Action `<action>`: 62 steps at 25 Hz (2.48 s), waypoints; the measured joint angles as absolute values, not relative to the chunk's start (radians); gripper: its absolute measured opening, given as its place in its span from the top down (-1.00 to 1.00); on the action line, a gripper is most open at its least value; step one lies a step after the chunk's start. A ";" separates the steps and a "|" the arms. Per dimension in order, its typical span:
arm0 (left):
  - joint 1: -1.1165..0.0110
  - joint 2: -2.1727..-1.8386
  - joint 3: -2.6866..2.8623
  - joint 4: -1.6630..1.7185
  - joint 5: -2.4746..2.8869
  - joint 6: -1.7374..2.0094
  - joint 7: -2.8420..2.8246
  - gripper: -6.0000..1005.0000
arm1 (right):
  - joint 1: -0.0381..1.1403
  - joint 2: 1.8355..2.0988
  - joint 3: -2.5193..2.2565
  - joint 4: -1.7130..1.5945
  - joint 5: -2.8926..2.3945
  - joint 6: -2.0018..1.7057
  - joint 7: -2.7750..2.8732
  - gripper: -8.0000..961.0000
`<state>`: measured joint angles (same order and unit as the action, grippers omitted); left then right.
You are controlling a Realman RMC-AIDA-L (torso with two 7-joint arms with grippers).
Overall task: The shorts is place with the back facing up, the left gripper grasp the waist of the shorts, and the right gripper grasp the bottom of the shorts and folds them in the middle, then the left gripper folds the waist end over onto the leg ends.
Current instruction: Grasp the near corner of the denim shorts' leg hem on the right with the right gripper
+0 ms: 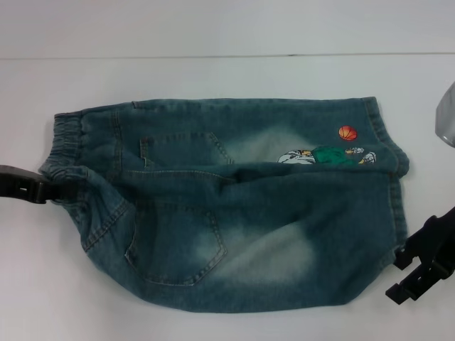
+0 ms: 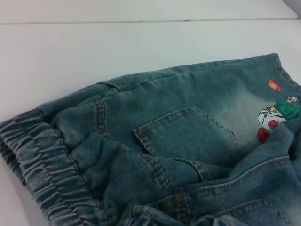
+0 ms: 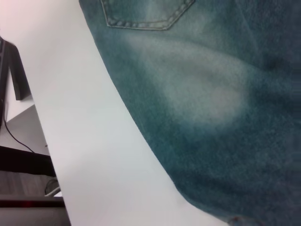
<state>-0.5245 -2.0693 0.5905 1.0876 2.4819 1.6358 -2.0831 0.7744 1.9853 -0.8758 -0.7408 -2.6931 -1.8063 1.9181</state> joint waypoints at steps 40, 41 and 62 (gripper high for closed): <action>-0.525 -2.071 0.591 1.058 2.486 1.627 -2.069 0.85 | 0.787 1.992 -0.883 -0.730 -2.733 -1.801 1.933 -0.21; -0.525 -2.071 0.591 1.056 2.485 1.628 -2.069 0.85 | 0.788 1.992 -0.886 -0.731 -2.733 -1.801 1.935 -0.19; -0.525 -2.071 0.592 1.032 2.486 1.618 -2.064 0.84 | 0.799 1.985 -0.903 -0.738 -2.746 -1.825 1.948 -0.03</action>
<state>-0.5246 -2.0709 0.5922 1.0323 2.4863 1.6183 -2.0645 0.7992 1.9846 -0.9035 -0.7380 -2.7459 -1.8246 1.9481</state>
